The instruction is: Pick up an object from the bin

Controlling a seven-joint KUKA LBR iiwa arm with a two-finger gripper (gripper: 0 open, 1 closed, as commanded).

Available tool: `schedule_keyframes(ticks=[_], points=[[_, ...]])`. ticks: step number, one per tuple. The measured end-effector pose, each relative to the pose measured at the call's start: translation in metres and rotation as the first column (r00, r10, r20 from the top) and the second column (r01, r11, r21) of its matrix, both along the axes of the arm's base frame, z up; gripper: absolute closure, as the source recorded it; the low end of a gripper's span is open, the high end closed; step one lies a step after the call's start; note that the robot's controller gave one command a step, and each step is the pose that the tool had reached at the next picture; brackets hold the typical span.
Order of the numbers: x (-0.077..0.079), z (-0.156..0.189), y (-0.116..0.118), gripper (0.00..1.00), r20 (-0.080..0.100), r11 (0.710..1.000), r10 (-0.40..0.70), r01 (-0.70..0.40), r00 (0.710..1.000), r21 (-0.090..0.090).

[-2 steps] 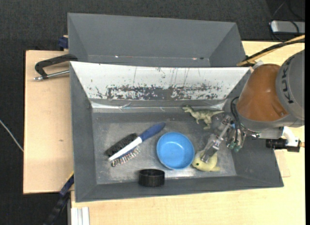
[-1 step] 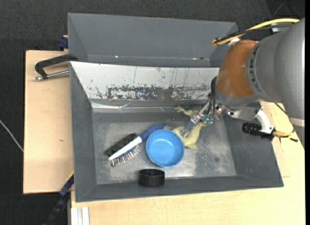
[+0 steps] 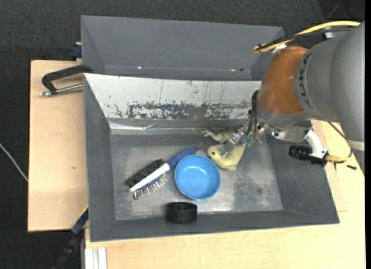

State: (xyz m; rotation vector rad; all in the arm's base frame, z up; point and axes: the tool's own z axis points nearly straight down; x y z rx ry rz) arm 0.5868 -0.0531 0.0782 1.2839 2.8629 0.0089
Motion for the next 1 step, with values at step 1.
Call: schedule_keyframes(ticks=[1], points=[[0.0019, 0.0227, 0.0007, 1.0, 0.001, 1.0, 0.003, -0.003, 1.0, -0.004]])
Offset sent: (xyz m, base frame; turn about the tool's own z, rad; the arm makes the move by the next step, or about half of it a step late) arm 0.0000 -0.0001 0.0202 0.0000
